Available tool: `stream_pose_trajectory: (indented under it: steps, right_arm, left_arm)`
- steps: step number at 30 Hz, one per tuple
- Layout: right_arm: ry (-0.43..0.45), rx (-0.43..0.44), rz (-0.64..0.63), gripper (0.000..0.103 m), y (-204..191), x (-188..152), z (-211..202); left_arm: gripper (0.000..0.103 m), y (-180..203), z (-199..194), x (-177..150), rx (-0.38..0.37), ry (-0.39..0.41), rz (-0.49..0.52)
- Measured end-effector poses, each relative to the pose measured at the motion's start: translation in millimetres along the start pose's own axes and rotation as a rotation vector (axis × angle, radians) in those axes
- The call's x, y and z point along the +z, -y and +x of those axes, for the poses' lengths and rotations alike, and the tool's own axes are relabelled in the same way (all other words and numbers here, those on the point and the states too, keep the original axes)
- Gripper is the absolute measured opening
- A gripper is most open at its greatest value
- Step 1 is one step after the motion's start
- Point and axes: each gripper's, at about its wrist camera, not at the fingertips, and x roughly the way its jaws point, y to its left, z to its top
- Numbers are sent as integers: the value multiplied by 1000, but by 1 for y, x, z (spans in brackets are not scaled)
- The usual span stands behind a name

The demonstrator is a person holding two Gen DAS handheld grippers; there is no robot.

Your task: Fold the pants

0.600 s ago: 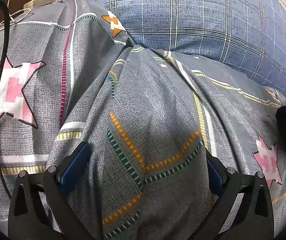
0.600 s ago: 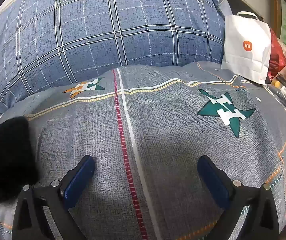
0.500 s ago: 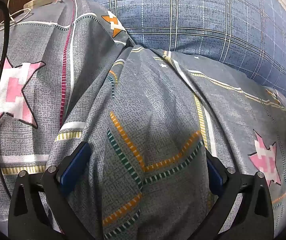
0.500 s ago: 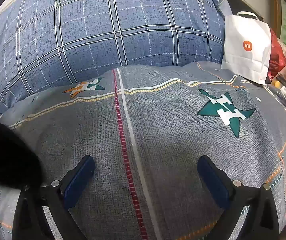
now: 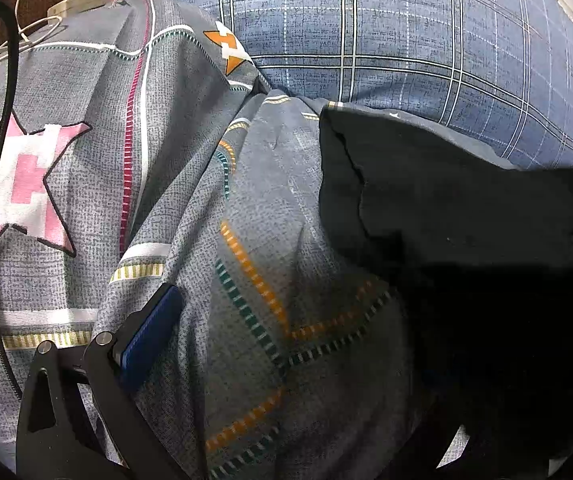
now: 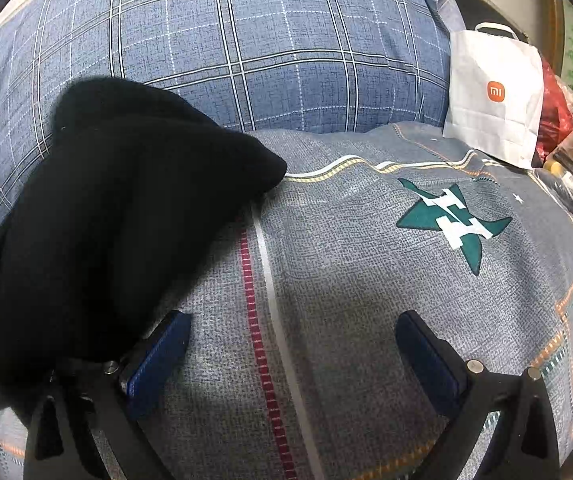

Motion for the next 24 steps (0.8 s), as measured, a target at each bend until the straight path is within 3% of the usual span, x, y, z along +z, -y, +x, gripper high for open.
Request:
stream_pose_trajectory:
  steps: [18,24]
  right_arm:
    - [3,5,4,103,1,0,-1]
    - [-7,4,4,103,-4,2,-1]
  left_arm:
    - [103,1,-7,-2,5,-3,2]
    - [102,-2,-17,-4,21,-36,-9]
